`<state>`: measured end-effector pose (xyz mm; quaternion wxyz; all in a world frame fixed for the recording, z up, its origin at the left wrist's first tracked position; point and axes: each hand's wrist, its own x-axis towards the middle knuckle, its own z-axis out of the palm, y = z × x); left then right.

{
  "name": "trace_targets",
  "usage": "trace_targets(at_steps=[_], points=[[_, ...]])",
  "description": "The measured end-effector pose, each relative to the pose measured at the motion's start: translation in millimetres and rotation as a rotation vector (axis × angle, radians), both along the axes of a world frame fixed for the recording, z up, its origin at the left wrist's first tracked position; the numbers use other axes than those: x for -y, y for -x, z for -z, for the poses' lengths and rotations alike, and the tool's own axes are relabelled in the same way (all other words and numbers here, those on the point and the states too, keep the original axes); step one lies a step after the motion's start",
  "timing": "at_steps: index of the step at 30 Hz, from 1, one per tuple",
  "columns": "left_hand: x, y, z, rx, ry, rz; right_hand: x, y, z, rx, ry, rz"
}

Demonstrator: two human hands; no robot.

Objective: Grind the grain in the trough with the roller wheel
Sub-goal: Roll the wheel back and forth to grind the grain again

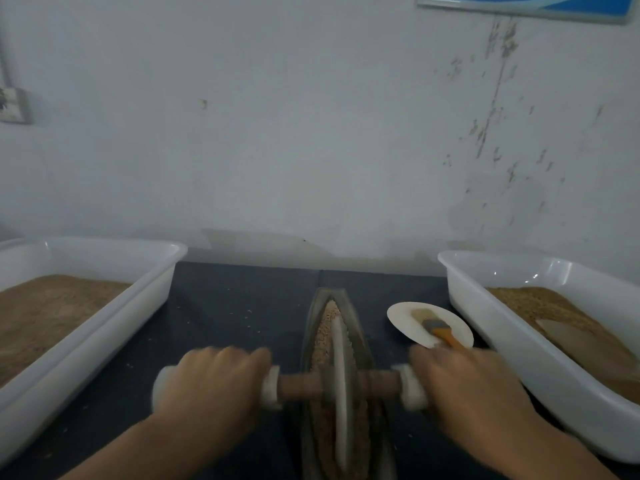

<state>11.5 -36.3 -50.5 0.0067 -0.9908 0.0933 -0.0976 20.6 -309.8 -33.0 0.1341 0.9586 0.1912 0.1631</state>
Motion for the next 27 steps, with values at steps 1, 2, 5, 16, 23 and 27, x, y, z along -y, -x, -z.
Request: trace_targets(at_steps=[1, 2, 5, 16, 23, 27], points=[[-1.2, 12.5, -3.2, -0.032, 0.009, 0.008, 2.4, 13.1, -3.6, 0.000, 0.004, -0.014], [-1.9, 21.6, -7.6, -0.060, 0.006, 0.021, 4.9, 21.3, -6.2, -0.024, 0.018, -0.022], [-0.7, 33.1, -18.2, -0.133, -0.046, 0.038, 10.9, 24.3, -4.7, -0.083, 0.012, -0.030], [15.5, -74.5, -9.4, 0.194, -0.107, -0.105, -0.5, -81.2, 24.9, 0.095, -0.124, 0.134], [3.9, 3.5, -8.9, -0.021, -0.093, -0.012, 5.3, -8.0, 7.8, -0.212, -0.095, 0.098], [0.8, 30.9, -20.4, -0.139, -0.096, 0.040, 8.4, 21.4, -8.6, -0.329, -0.029, 0.013]])
